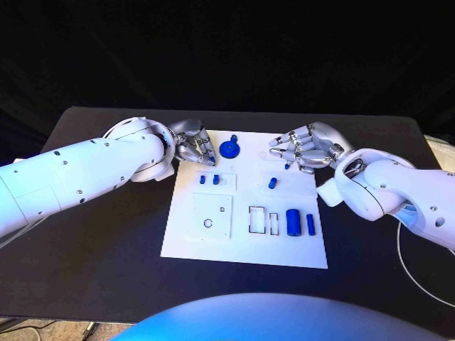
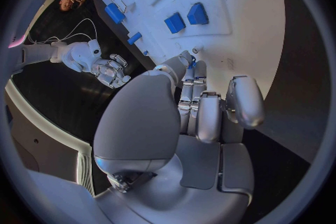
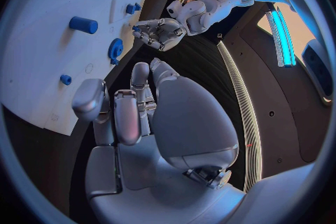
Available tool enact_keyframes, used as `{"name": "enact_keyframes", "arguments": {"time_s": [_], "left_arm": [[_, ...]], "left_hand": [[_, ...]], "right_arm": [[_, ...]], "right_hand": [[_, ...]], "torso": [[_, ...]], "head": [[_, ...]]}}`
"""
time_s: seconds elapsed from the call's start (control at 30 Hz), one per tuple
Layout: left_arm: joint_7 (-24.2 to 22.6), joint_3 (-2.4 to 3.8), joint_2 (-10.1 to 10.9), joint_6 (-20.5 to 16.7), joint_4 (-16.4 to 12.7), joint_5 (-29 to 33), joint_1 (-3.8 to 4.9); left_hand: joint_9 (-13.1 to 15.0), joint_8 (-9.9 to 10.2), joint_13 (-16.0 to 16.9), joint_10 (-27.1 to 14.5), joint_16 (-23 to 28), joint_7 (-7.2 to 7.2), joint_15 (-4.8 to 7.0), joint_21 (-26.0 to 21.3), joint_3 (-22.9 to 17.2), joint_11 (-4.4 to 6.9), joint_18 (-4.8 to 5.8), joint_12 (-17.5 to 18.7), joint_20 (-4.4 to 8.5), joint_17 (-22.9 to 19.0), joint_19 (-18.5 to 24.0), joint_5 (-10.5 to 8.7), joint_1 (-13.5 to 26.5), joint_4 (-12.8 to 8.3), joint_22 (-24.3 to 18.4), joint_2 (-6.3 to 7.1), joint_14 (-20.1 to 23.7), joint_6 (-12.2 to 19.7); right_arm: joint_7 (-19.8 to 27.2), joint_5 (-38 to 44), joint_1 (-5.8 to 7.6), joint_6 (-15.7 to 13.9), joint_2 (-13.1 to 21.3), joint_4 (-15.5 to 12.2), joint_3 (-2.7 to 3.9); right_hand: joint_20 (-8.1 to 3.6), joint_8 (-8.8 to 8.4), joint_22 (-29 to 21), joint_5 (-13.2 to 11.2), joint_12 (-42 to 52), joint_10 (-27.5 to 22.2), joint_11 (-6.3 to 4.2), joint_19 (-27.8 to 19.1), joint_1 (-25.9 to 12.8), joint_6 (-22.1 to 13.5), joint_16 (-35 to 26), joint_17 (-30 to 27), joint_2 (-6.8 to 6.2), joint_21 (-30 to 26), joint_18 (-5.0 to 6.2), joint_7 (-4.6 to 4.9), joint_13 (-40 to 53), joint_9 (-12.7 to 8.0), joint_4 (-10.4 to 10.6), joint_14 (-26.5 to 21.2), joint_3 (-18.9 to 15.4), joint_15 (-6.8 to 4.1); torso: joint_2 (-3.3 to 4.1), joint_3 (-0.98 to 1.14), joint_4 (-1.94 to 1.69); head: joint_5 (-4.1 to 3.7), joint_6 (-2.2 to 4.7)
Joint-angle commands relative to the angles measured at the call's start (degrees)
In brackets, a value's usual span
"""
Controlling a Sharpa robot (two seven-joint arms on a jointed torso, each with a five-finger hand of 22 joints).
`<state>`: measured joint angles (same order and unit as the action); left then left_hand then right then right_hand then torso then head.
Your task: Assemble the parts on the task board
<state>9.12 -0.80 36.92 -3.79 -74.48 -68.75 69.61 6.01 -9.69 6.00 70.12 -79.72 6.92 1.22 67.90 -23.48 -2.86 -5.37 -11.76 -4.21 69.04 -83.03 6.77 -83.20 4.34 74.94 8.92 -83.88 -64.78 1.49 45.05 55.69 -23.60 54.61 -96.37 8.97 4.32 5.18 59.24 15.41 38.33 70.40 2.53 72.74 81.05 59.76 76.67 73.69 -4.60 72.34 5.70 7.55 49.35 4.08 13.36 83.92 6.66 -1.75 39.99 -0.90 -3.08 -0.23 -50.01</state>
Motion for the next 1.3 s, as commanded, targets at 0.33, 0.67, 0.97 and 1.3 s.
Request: {"name": "enact_keyframes", "arguments": {"time_s": [0.33,0.67,0.97,1.3], "left_arm": [[0.7,-0.04,-0.77,2.3,0.36,-1.84,-0.09],[1.52,-0.25,-1.45,1.77,1.54,-3.9,-0.2],[1.72,-0.37,-2.02,2.36,1.88,-5.32,-0.28],[1.43,-0.45,-2.29,2.9,1.9,-5.54,-0.38]], "left_hand": [[-0.06,0.28,0.05,0.62,0.11,-0.17,0.44,0.29,-0.21,0.05,0.69,0.35,-0.01,-0.14,-0.44,-0.33,0.62,0.14,0.67,0.13,-2.15,-0.52],[-0.06,0.32,0.08,0.82,0.14,-0.24,0.5,0.31,-0.34,0.14,0.68,0.44,0.02,-0.24,-0.44,-0.3,0.57,-0.01,0.72,0.06,-2.14,-0.68],[-0.06,0.34,0.1,0.92,0.12,-0.28,0.53,0.31,-0.4,0.17,0.68,0.49,0.04,-0.22,-0.44,-0.3,0.53,-0.11,0.73,0.04,-2.15,-0.76],[-0.06,0.36,0.12,1.02,0.11,-0.31,0.56,0.32,-0.45,0.2,0.68,0.53,0.06,-0.22,-0.44,-0.31,0.52,-0.2,0.75,0.04,-2.15,-0.85]], "right_arm": [[0.65,0.17,-0.1,0.85,-0.07,-0.09,0.0],[0.64,0.17,-0.11,0.83,0.03,-0.17,0.0],[0.65,0.17,-0.11,0.86,0.06,-0.21,0.0],[0.65,0.15,-0.11,0.89,0.08,-0.21,0.0]], "right_hand": [[0.12,0.05,-0.08,0.32,0.34,-0.32,-0.19,-0.2,-0.2,-0.28,-0.21,-0.03,0.16,-0.24,0.64,-0.03,-0.01,0.07,-0.01,2.7,0.11,-0.09],[0.12,0.05,-0.08,0.32,0.34,-0.32,-0.19,-0.2,-0.2,-0.28,-0.21,-0.03,0.16,-0.24,0.64,-0.03,-0.01,0.07,-0.01,2.7,0.11,-0.09],[0.12,0.05,-0.08,0.32,0.34,-0.32,-0.19,-0.2,-0.2,-0.28,-0.21,-0.03,0.16,-0.24,0.64,-0.03,-0.01,0.07,-0.01,2.7,0.11,-0.09],[0.12,0.05,-0.08,0.32,0.34,-0.32,-0.19,-0.2,-0.2,-0.28,-0.21,-0.03,0.16,-0.24,0.64,-0.03,-0.01,0.07,-0.01,2.7,0.11,-0.09]], "torso": [[0.05,0.04,0.02],[0.04,0.06,0.01],[0.1,0.03,0.06],[0.02,0.05,0.02]], "head": [[0.13,0.01],[0.28,0.01],[0.26,0.01],[0.14,0.01]]}}
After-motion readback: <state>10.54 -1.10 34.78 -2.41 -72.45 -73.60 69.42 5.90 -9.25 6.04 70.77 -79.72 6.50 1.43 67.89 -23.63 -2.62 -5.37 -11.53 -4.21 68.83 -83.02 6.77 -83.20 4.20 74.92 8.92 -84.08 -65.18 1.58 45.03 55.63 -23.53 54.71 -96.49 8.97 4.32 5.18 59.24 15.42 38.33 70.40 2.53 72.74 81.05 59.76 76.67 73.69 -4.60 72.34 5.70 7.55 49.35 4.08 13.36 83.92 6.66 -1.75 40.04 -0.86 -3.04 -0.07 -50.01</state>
